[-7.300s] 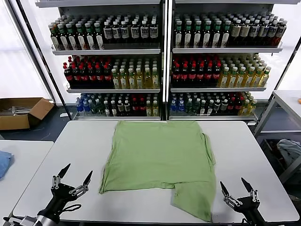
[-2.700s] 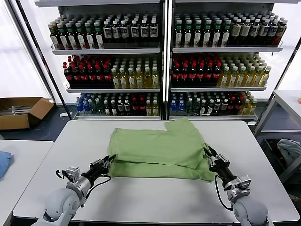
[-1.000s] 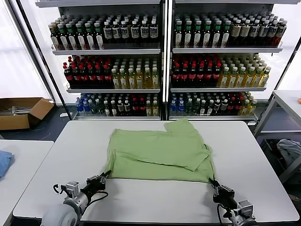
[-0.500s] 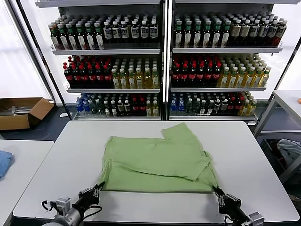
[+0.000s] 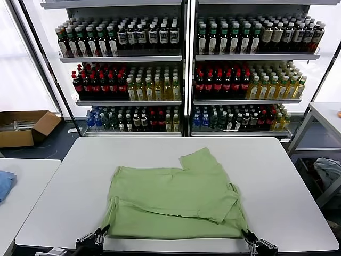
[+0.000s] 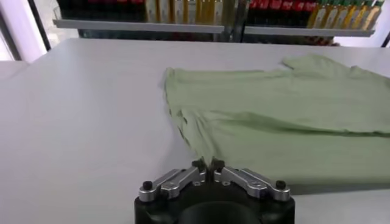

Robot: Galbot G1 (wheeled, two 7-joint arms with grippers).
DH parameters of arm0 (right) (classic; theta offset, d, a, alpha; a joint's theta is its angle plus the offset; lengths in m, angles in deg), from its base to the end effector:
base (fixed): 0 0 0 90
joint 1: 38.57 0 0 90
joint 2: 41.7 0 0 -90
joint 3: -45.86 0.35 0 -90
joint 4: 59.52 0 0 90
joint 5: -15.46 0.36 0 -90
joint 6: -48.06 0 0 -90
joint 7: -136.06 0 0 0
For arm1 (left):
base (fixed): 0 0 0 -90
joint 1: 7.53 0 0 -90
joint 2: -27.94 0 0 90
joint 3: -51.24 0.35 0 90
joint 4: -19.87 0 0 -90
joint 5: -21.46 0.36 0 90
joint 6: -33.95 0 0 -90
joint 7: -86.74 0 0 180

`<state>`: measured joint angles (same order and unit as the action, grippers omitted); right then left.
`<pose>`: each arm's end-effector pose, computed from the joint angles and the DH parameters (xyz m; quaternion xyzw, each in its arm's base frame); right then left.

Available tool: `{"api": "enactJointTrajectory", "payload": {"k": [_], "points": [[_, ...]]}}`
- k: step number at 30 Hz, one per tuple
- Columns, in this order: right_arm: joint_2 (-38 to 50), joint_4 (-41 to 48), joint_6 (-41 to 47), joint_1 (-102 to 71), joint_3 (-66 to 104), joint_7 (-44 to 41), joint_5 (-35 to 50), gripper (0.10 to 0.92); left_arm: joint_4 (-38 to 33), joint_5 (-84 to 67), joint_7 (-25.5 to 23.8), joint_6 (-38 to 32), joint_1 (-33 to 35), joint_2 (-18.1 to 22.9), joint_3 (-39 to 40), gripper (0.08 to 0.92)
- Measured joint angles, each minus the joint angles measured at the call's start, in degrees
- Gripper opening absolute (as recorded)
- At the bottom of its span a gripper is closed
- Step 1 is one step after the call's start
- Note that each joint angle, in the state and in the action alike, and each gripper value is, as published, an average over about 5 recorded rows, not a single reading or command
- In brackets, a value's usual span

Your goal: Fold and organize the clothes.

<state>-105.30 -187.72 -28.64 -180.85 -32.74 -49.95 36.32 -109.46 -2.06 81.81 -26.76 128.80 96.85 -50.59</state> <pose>0.0991 -0.1067 -0.2740 0.1187 -0.9652 0.0467 0.2281 0.1208 0.0971 -0.2615 -0.0800 -0.9503 0.0038 0.3009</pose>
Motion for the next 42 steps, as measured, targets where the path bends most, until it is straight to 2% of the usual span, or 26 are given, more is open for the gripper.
{"api": "enactJointTrajectory", "payload": {"k": [6, 13, 16, 19, 29, 36, 42], "points": [[1.45, 0.31, 1.62, 5.34, 0.32, -1.01, 3.70, 0.544, -0.82, -0.54, -0.40, 0.97, -1.51, -1.93, -2.45, 0.442], [1.97, 6.49, 5.18, 20.44, -2.45, -4.02, 4.81, 0.743, 2.21, -0.60, -3.19, 1.40, -8.53, -6.64, -2.18, 0.650], [1.66, 10.92, 7.01, 28.19, -4.81, -5.66, 4.14, 0.803, 5.07, -0.83, -4.63, 1.62, -12.86, -8.81, -0.79, 0.735], [0.94, 16.04, 8.65, 35.87, -7.57, -7.29, 2.83, 0.820, 8.69, -1.11, -5.74, 1.85, -17.99, -10.97, 1.36, 0.799], [-3.59, 34.22, 12.72, 56.16, -15.84, -11.56, -2.51, 0.823, 24.55, -3.02, -7.76, 1.28, -36.94, -15.26, 11.91, 0.823], [-5.77, 45.53, 13.53, 65.88, -20.61, -14.33, -5.41, 0.823, 35.09, -4.63, -8.21, 0.46, -48.14, -15.84, 19.29, 0.823], [-7.23, 53.56, 13.65, 72.14, -23.31, -16.29, -6.51, 0.823, 41.57, -5.93, -8.11, 0.04, -55.00, -15.52, 23.87, 0.823]]}}
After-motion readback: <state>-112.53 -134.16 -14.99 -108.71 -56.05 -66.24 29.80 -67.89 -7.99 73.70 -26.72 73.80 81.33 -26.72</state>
